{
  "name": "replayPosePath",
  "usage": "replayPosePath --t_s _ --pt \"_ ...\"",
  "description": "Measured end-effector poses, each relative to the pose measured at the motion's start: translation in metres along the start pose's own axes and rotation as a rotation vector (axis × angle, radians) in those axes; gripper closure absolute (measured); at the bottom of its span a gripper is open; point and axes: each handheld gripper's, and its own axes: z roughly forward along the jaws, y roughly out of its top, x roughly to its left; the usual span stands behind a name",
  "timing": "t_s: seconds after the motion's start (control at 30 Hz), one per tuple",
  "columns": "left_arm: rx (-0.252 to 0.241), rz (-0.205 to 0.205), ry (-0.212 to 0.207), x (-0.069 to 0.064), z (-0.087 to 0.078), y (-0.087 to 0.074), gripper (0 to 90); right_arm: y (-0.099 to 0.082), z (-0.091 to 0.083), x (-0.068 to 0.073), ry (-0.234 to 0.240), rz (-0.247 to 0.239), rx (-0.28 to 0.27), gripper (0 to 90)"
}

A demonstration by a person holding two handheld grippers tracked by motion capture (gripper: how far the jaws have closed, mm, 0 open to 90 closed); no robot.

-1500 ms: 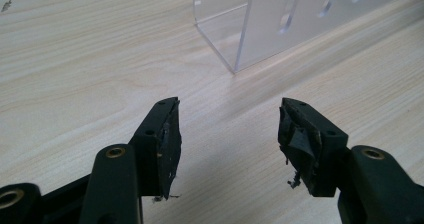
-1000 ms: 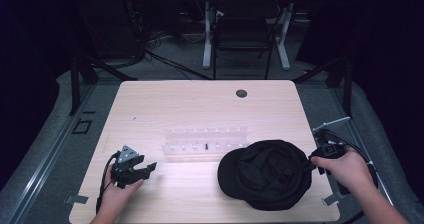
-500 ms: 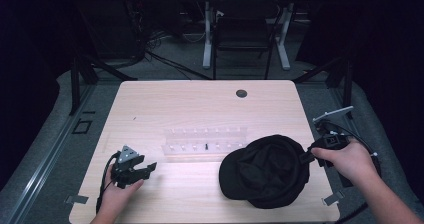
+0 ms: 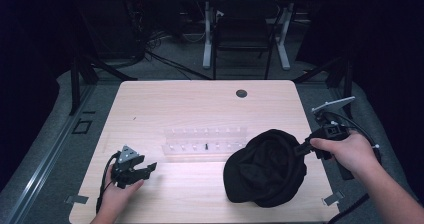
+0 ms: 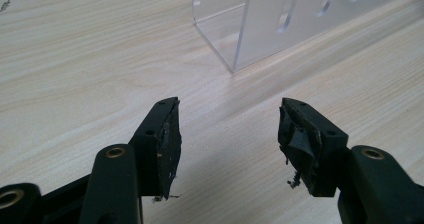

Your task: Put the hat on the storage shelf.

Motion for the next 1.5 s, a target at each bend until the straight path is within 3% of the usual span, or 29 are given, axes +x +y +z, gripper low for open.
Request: replayPosePath --t_s 0.13,0.4,0.5,0.57,0.83,1.0,1.03,1.23,1.3,1.4,1.5 --pt "0.005 -0.003 -0.003 0.0 0.0 0.0 42.5 0.0 -0.002 0.005 0.004 0.001 0.0 87.7" --pt "0.005 -0.002 -0.003 0.0 0.001 0.0 42.5 0.004 -0.015 0.024 0.063 -0.024 0.012 87.7" --pt "0.006 0.0 -0.004 0.0 0.0 0.0 42.5 0.005 -0.023 0.038 0.073 -0.039 -0.011 87.8" --pt "0.004 0.0 -0.003 0.0 0.0 0.0 42.5 0.005 -0.024 0.039 0.077 -0.039 -0.012 87.8" --pt "0.004 0.003 -0.004 0.0 0.0 0.0 42.5 0.006 -0.036 0.052 0.148 -0.051 -0.013 87.8" --pt "0.004 0.002 -0.003 0.0 0.0 0.0 42.5 0.006 -0.044 0.052 0.223 -0.011 -0.023 87.9" --pt "0.004 0.004 -0.003 0.0 0.0 0.0 42.5 0.007 -0.047 0.049 0.286 -0.027 -0.053 87.8" --pt "0.003 0.007 0.002 -0.001 0.001 0.0 42.5 0.008 -0.054 0.048 0.416 -0.031 -0.097 87.8" --pt "0.002 0.005 0.002 -0.001 0.001 0.0 42.5 0.008 -0.055 0.048 0.433 -0.029 -0.105 87.8" --pt "0.001 0.005 0.002 -0.001 0.001 0.0 42.5 0.011 -0.056 0.053 0.494 -0.051 -0.126 87.8" --pt "0.0 0.004 0.003 -0.001 0.001 0.0 42.5 0.013 -0.056 0.057 0.51 -0.062 -0.137 87.8"
